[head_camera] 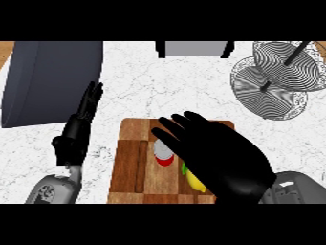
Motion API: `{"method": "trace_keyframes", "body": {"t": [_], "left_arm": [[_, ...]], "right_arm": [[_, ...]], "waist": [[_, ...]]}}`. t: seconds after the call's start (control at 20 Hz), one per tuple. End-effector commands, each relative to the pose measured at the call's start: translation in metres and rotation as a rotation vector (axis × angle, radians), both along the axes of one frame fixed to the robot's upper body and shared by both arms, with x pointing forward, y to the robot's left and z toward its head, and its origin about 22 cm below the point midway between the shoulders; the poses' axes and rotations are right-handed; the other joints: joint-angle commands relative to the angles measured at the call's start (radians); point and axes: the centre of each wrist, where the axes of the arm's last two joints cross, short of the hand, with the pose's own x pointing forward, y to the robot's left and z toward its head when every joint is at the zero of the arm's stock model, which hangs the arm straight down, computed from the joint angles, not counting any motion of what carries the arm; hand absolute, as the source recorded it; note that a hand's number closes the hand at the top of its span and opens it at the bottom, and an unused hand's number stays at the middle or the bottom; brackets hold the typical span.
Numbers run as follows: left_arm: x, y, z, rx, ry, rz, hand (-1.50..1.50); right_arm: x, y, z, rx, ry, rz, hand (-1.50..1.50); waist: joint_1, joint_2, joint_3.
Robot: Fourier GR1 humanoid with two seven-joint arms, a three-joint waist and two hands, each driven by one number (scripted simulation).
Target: Pick the can from the cutting board and place it in the tiered basket
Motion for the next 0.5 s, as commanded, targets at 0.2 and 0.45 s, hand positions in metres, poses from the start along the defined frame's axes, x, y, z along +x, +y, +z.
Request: {"method": "trace_keyframes", "body": {"t": [0.2, 0.45], "left_arm": [[0.005, 0.007, -0.002, -0.006, -0.007, 0.006, 0.0], [-0.007, 0.013, 0.004, 0.008, 0.008, 0.022, 0.0]], "right_arm": [[0.015, 0.007, -0.019, -0.024, 0.004, -0.096, -1.5], [0.009, 0.011, -0.029, -0.006, 0.047, -0.086, -1.5]], "waist": [[-0.001, 0.001, 0.0], [0.001, 0.0, 0.0]]}}
